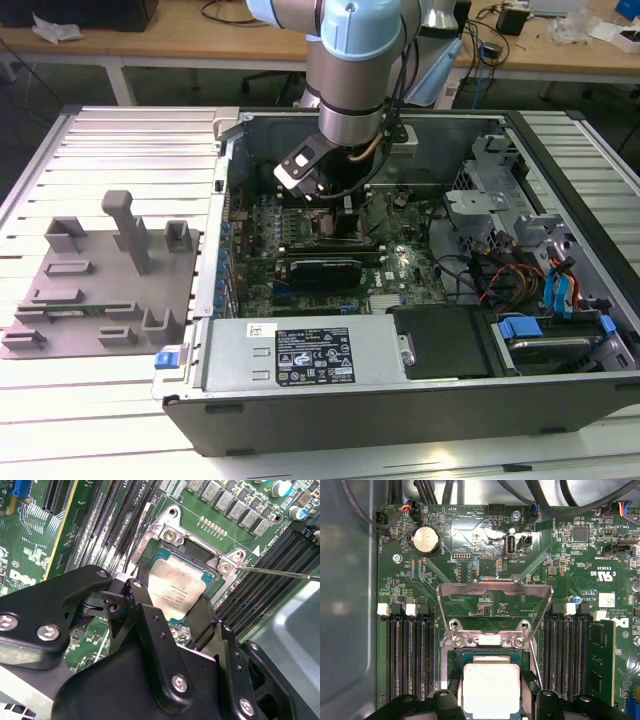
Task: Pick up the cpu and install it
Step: 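Place the cpu into insertion slot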
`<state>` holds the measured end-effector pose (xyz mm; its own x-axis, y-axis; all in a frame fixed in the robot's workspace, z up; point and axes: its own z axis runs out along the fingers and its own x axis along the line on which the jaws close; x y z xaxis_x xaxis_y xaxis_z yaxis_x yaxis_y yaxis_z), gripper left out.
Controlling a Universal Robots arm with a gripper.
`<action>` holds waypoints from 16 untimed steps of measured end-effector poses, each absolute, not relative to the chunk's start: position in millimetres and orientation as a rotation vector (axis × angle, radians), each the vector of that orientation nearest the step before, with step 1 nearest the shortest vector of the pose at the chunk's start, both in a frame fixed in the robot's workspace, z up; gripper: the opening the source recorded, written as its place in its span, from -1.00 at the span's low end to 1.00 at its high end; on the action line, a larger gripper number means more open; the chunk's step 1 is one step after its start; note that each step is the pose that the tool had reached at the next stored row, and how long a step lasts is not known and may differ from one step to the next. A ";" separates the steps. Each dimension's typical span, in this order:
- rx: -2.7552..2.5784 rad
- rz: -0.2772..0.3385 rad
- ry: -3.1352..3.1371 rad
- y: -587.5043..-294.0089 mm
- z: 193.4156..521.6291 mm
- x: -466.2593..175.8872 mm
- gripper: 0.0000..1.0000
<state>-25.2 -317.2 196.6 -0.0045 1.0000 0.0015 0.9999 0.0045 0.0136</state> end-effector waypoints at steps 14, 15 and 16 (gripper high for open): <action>2.210 0.017 2.220 -317.2 197.9 -25.2 0.22; 2.210 0.017 2.220 -317.2 200.6 -25.2 0.22; 2.210 0.017 2.220 -317.2 203.0 -25.2 0.22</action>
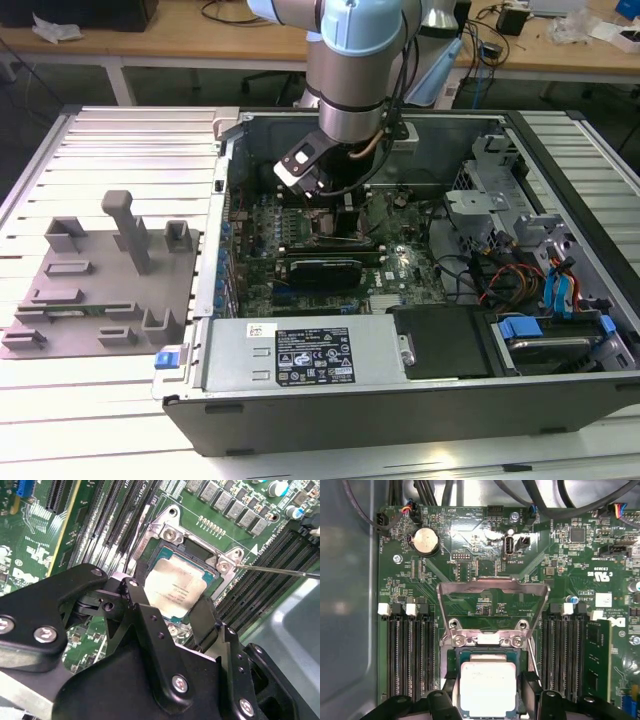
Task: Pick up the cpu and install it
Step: 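Place the cpu into insertion slot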
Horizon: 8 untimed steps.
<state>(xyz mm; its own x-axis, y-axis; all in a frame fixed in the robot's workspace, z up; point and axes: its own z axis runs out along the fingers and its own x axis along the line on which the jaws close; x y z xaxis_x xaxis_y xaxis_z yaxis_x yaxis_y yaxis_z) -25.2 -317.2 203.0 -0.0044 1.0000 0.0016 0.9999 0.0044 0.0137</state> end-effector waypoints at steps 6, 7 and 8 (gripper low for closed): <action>2.210 0.017 2.220 -317.2 213.5 -25.2 0.22; 2.210 0.017 2.220 -317.2 213.6 -25.2 0.22; 2.210 0.017 2.220 -317.1 213.7 -25.2 0.22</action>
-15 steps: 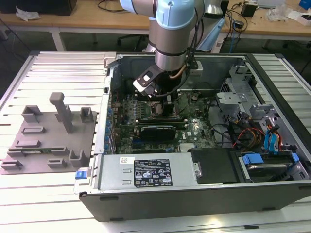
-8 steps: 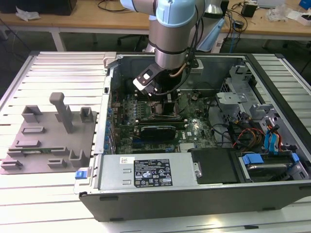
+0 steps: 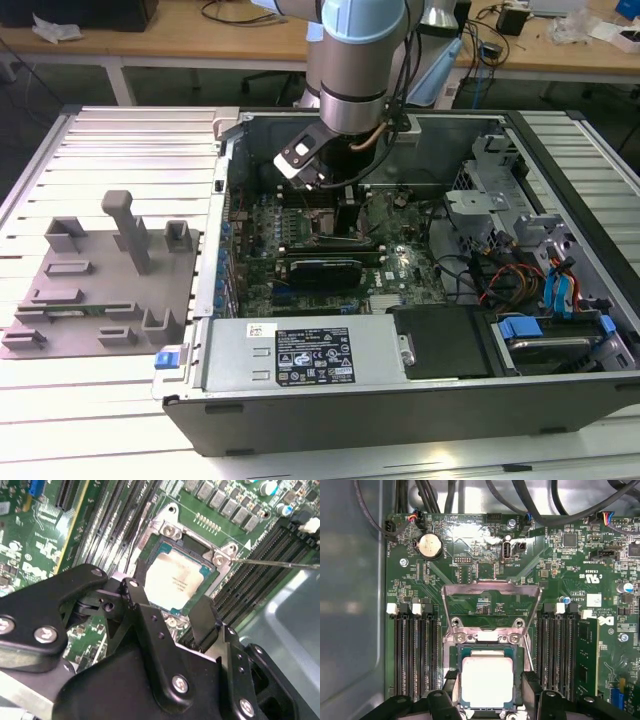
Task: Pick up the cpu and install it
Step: 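Place the cpu into insertion slot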
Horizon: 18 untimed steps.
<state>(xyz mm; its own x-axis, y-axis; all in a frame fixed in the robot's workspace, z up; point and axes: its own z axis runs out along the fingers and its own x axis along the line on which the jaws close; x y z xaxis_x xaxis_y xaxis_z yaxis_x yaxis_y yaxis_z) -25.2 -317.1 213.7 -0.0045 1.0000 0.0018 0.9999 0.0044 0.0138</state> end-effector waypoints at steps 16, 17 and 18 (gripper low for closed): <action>2.210 0.017 2.220 -317.2 214.7 -25.2 -0.79; 2.210 0.017 2.220 -317.2 214.7 -25.2 -0.79; 2.210 0.017 2.220 -317.3 213.2 -25.2 -0.79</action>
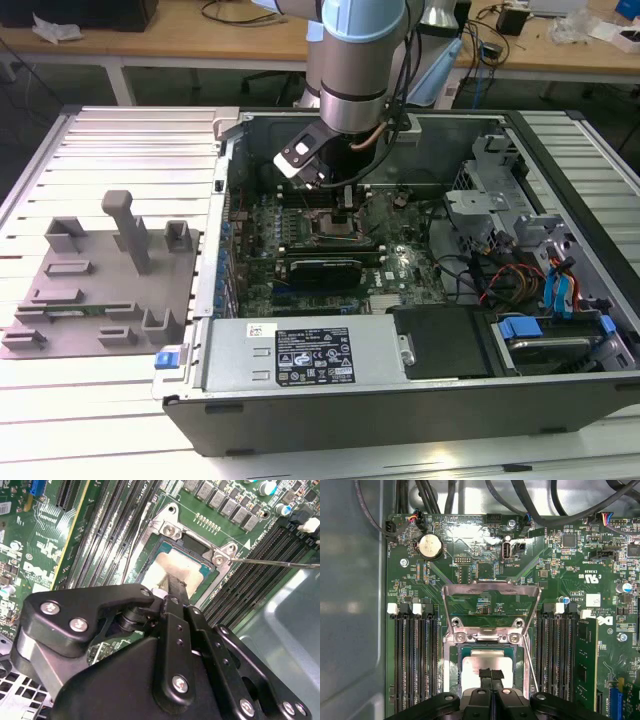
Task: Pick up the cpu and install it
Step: 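Place the cpu into insertion slot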
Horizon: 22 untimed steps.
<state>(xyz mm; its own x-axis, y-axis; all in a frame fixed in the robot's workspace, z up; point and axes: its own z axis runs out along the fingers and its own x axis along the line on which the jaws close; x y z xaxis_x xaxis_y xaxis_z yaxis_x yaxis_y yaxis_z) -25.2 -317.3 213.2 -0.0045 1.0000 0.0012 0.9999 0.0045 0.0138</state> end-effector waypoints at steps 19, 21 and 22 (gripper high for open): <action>2.209 0.020 2.219 -317.2 209.4 -25.2 -0.79; 2.209 0.020 2.219 -317.2 212.1 -25.2 -0.79; 2.209 0.020 2.219 -317.2 215.2 -25.2 -0.79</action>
<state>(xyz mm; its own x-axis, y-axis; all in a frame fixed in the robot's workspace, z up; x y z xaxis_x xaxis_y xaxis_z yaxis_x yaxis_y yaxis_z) -25.2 -317.2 215.2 -0.0044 1.0000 0.0016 0.9999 0.0044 0.0161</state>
